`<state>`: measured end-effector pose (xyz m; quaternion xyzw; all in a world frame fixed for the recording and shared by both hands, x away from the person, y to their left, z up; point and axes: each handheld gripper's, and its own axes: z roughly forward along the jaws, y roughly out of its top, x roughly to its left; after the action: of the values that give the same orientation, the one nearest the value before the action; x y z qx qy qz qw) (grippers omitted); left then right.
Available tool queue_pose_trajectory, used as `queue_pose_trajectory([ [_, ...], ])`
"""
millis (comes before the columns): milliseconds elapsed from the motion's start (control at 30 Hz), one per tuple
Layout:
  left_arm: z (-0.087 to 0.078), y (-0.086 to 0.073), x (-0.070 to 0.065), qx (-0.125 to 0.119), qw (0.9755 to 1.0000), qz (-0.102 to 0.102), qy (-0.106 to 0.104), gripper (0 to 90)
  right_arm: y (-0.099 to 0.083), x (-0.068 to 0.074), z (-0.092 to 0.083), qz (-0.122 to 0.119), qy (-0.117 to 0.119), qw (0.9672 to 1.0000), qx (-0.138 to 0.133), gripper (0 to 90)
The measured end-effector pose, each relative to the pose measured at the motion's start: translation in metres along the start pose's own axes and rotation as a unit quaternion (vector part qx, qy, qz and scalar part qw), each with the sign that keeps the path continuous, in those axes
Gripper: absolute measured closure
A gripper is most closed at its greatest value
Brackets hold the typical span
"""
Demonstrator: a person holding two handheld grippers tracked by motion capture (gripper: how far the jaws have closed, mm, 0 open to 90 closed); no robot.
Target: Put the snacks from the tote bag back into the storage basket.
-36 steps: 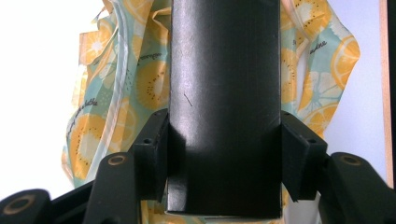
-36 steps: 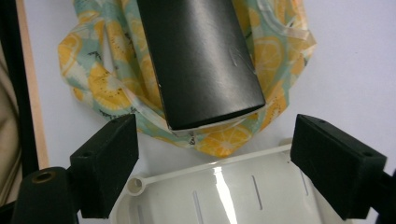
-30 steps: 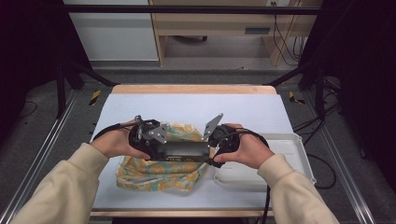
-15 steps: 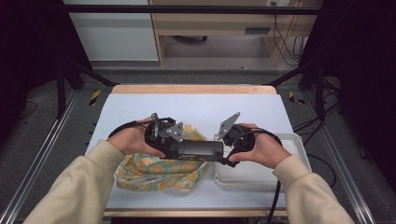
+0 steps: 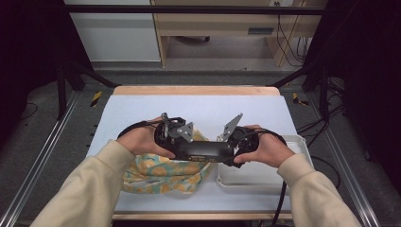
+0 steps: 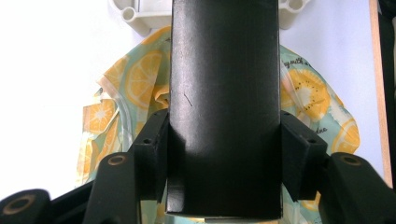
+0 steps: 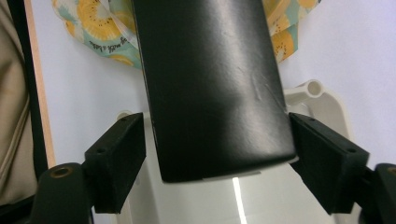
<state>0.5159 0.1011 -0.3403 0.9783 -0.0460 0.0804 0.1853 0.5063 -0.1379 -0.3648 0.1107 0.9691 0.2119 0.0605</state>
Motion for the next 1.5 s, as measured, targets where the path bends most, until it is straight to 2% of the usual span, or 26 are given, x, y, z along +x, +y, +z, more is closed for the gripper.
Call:
queue_pose_trajectory([
  [67, 0.000, 0.000, 0.000, 0.001, 1.0000, 0.001, -0.001, 43.1, 0.002, 0.001, 0.001, 0.002, 0.001, 1.0000, -0.001, 26.0],
  [333, 0.001, 0.002, -0.002, -0.002, 1.0000, 0.003, -0.001, 43.1, 0.007, 0.003, 0.002, -0.018, 0.002, 0.9998, 0.011, 38.8],
  [633, 0.004, -0.001, -0.004, -0.010, 0.9999, 0.001, 0.000, 41.6, 0.006, 0.003, 0.006, -0.033, 0.005, 0.9993, 0.020, 41.2],
  [733, 0.003, -0.003, -0.004, -0.019, 0.9998, -0.001, 0.010, 40.0, 0.005, 0.003, 0.007, -0.029, 0.004, 0.9995, 0.015, 41.6],
  [867, 0.000, -0.007, -0.003, -0.029, 0.9992, -0.018, 0.023, 25.6, 0.001, 0.001, 0.006, -0.031, 0.004, 0.9993, 0.019, 41.6],
  [1000, -0.004, -0.016, -0.004, -0.029, 0.9982, -0.042, 0.031, 15.7, -0.006, 0.001, 0.004, -0.028, 0.003, 0.9994, 0.018, 41.6],
  [1167, -0.009, -0.035, -0.007, -0.048, 0.9942, -0.088, 0.039, 13.1, -0.022, -0.001, -0.003, -0.022, -0.003, 0.9997, 0.010, 41.7],
  [1267, -0.010, -0.047, -0.011, -0.055, 0.9925, -0.099, 0.046, 12.7, -0.032, -0.002, -0.007, -0.021, -0.005, 0.9997, 0.012, 41.7],
  [1300, -0.012, -0.052, -0.012, -0.048, 0.9925, -0.101, 0.050, 12.7, -0.036, -0.002, -0.009, -0.018, -0.008, 0.9998, 0.010, 41.7],
  [1400, -0.012, -0.064, -0.016, -0.060, 0.9893, -0.121, 0.054, 12.7, -0.045, -0.003, -0.013, -0.019, -0.010, 0.9997, 0.012, 41.8],
  [1500, -0.011, -0.075, -0.021, -0.057, 0.9881, -0.130, 0.059, 12.6, -0.054, -0.003, -0.016, -0.021, -0.010, 0.9997, 0.011, 41.7],
])
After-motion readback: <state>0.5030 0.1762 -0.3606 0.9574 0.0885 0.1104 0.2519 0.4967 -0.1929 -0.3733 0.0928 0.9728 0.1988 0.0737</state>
